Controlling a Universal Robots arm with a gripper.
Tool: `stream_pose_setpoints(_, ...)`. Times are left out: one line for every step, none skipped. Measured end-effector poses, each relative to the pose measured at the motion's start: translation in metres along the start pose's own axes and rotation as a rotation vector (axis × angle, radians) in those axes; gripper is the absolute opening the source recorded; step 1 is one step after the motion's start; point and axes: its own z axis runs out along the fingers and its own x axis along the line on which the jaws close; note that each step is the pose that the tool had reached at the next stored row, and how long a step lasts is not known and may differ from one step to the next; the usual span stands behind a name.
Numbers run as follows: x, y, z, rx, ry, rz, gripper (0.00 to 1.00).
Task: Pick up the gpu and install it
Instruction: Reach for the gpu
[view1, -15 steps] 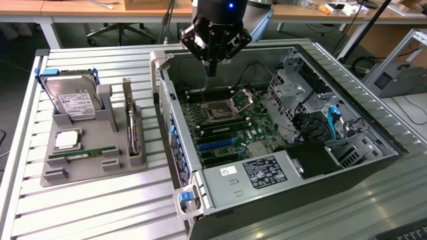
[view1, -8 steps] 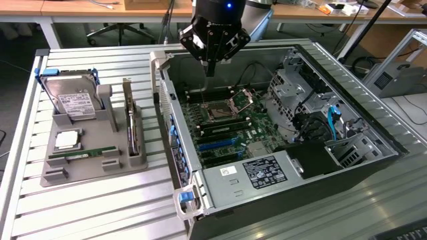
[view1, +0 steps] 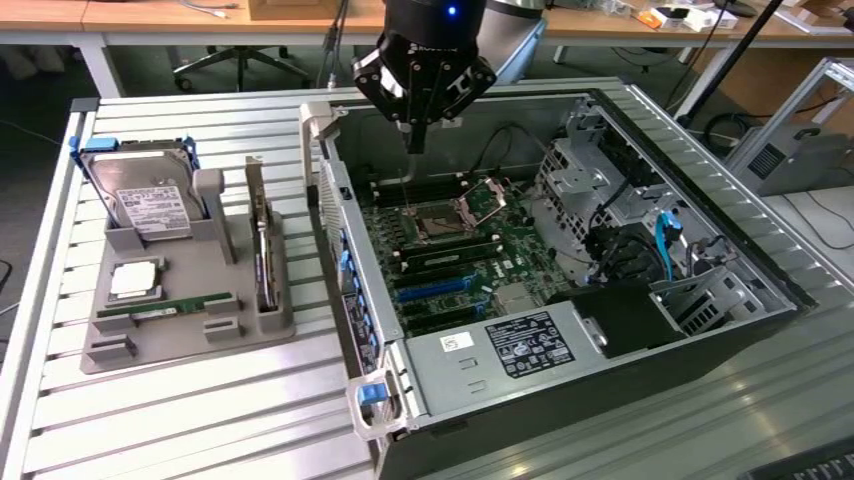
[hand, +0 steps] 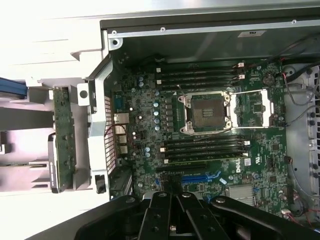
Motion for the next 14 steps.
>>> stream_pose_setpoints(0.001,-0.0001,0.0000,0.0000,0.0001,0.000,0.10)
stream_pose_setpoints(0.001,-0.0001,0.0000,0.0000,0.0000,0.000,0.10)
stream_pose_setpoints(0.002,-0.0002,-0.0001,0.0000,0.0000,0.000,0.10)
stream_pose_setpoints(0.002,-0.0002,-0.0001,0.0000,0.0000,0.000,0.10)
stream_pose_setpoints(0.003,-0.0002,-0.0001,0.0001,0.0000,0.000,0.10)
stream_pose_setpoints(0.004,-0.0003,-0.0001,0.0000,0.0000,0.000,0.10)
stream_pose_setpoints(0.004,-0.0003,-0.0001,0.0000,0.0000,0.000,0.10)
stream_pose_setpoints(0.005,-0.0004,-0.0001,0.0000,0.0000,0.000,0.10)
stream_pose_setpoints(0.005,-0.0004,-0.0002,0.0000,0.0000,0.000,0.10)
stream_pose_setpoints(0.007,-0.0006,-0.0002,0.0000,0.0000,0.000,0.10)
stream_pose_setpoints(0.008,-0.0006,-0.0003,0.0001,0.0001,0.000,0.10)
stream_pose_setpoints(0.009,-0.0007,-0.0003,0.0001,0.0000,0.000,0.10)
stream_pose_setpoints(0.010,-0.0008,-0.0003,0.0000,0.0000,0.000,0.10)
stream_pose_setpoints(0.011,-0.0008,-0.0003,0.0001,0.0001,0.000,0.10)
